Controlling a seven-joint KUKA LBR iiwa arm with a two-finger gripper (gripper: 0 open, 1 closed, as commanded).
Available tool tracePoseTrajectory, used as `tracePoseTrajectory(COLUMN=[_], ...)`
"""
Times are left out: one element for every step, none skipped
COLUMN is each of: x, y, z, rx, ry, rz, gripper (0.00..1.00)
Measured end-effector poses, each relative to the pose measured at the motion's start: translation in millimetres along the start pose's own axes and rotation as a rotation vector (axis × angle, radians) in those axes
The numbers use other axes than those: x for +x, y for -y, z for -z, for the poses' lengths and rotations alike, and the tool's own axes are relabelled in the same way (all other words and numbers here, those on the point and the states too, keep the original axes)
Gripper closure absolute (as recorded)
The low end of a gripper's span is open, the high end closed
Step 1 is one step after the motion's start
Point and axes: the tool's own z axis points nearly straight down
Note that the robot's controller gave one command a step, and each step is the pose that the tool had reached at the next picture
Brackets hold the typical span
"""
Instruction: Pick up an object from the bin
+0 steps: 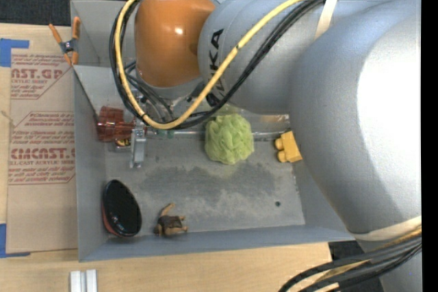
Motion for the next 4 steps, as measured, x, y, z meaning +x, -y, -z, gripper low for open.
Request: tracePoseTrajectory(x=[0.0, 16.6, 2.0, 28.8], y=[0, 9, 15, -1], z=[0, 59, -4, 17], rx=[0.0, -0.003, 0.002, -0.005], ry=[0.0, 0.005, -0.003, 0.012], rz=[0.0, -0.227, -0.44, 0.045], gripper=[0.0, 0.0, 0.0, 1.0])
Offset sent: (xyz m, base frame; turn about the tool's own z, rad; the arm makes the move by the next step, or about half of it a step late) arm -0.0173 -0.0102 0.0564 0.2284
